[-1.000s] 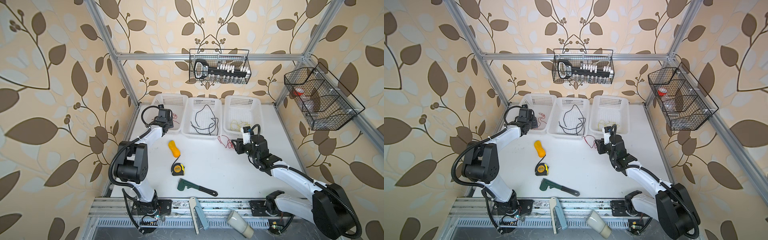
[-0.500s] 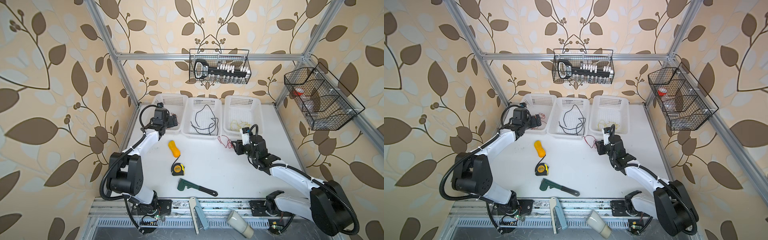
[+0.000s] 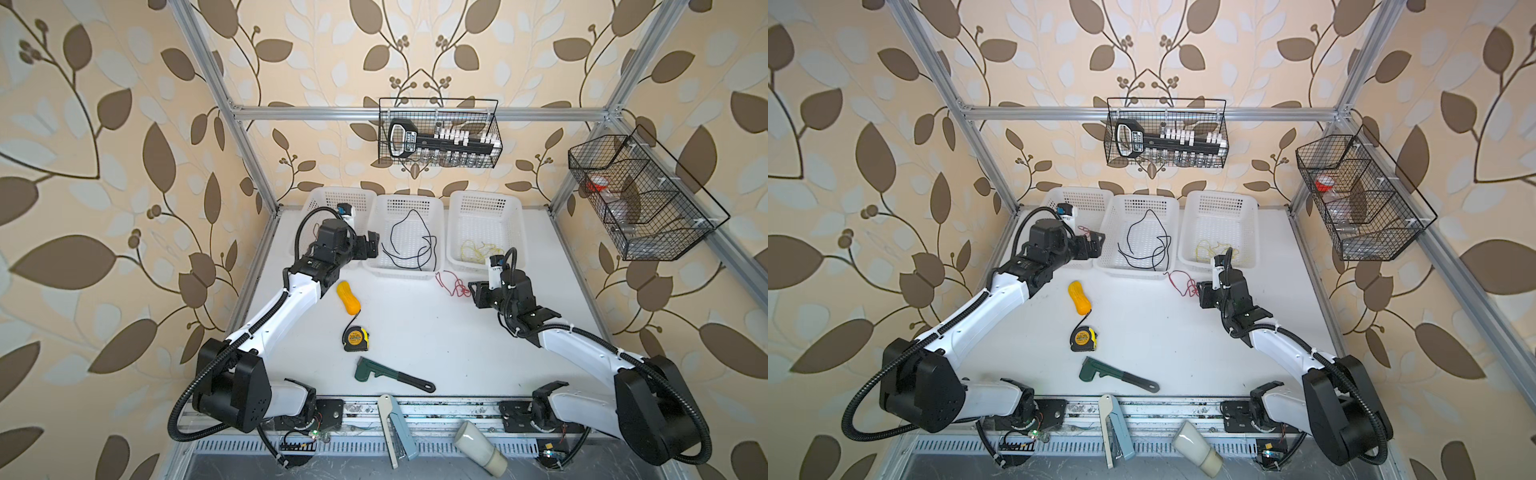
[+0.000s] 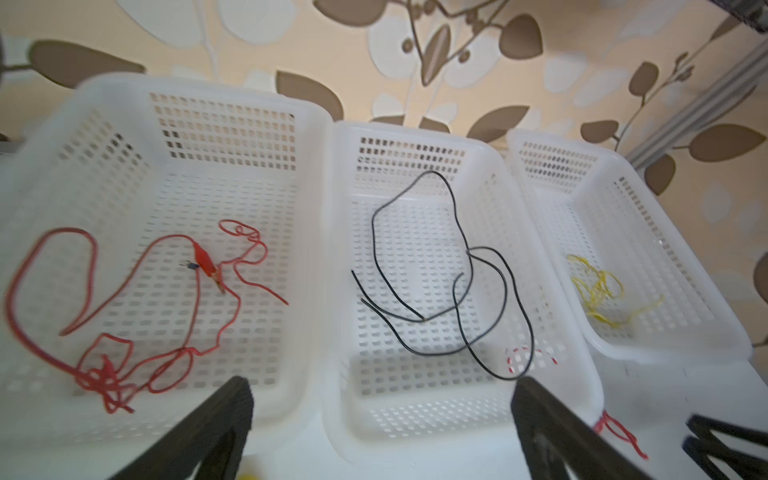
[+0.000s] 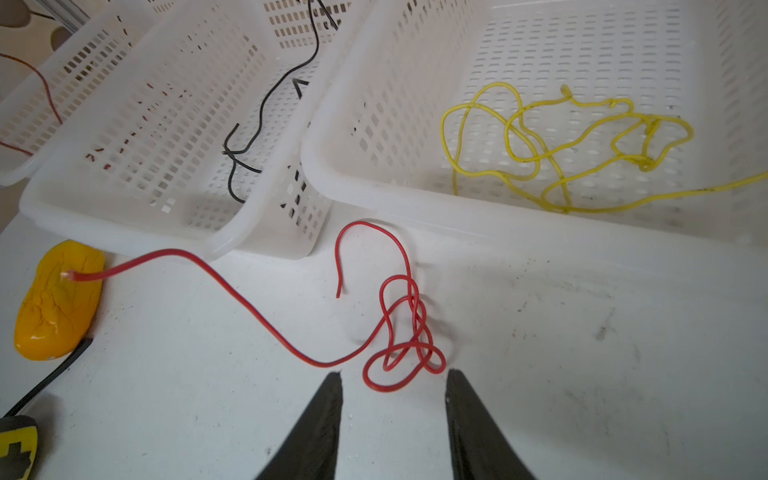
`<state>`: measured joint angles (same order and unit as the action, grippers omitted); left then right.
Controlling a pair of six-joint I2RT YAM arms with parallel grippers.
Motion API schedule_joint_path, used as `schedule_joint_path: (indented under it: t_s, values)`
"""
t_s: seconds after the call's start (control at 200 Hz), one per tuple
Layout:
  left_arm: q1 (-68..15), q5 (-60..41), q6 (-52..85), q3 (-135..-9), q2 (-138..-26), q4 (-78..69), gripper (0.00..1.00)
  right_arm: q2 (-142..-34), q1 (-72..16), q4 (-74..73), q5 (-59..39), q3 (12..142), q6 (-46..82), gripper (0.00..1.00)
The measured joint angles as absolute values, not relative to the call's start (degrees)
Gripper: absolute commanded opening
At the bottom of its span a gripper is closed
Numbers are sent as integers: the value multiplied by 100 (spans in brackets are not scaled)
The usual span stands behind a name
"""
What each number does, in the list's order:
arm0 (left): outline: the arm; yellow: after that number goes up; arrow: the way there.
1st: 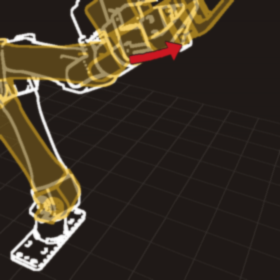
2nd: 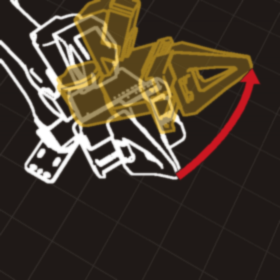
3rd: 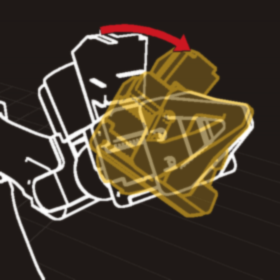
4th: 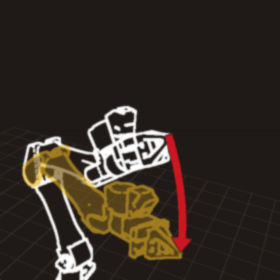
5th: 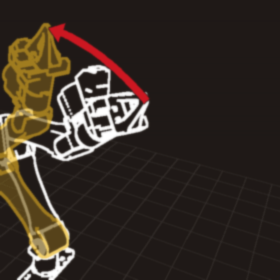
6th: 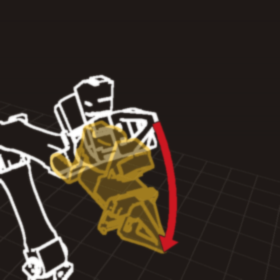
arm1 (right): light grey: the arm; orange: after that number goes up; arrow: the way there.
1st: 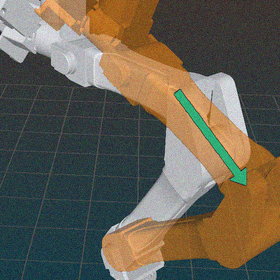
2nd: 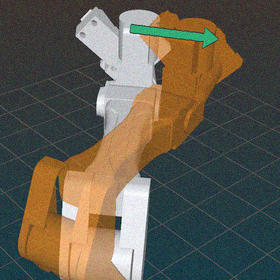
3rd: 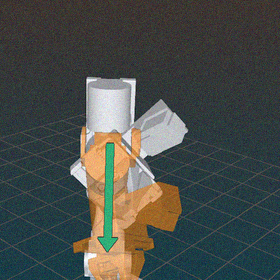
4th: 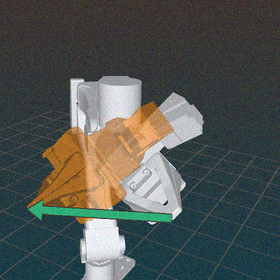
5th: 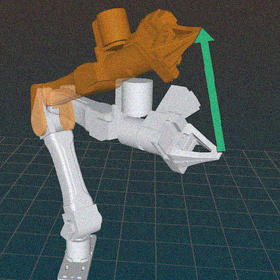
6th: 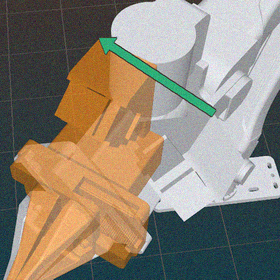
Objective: Untangle the cables
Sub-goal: 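Open the left gripper and withdraw while the right gripper grasps remaining red wire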
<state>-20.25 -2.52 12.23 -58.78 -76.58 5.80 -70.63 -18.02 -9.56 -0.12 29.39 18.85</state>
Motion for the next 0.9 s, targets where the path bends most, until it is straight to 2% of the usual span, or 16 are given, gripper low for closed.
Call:
schedule_joint_path:
  t_s: [0.415, 0.9]
  values:
    - [-3374, -1033, 1251, -5050, -7658, -32, 99, -7743, -1752, -1022, -198, 2991, 1909, 40]
    - [-3420, -1024, 1243, -4939, -7658, -237, 99, -8447, -2102, -941, 209, 3656, 1750, 41]
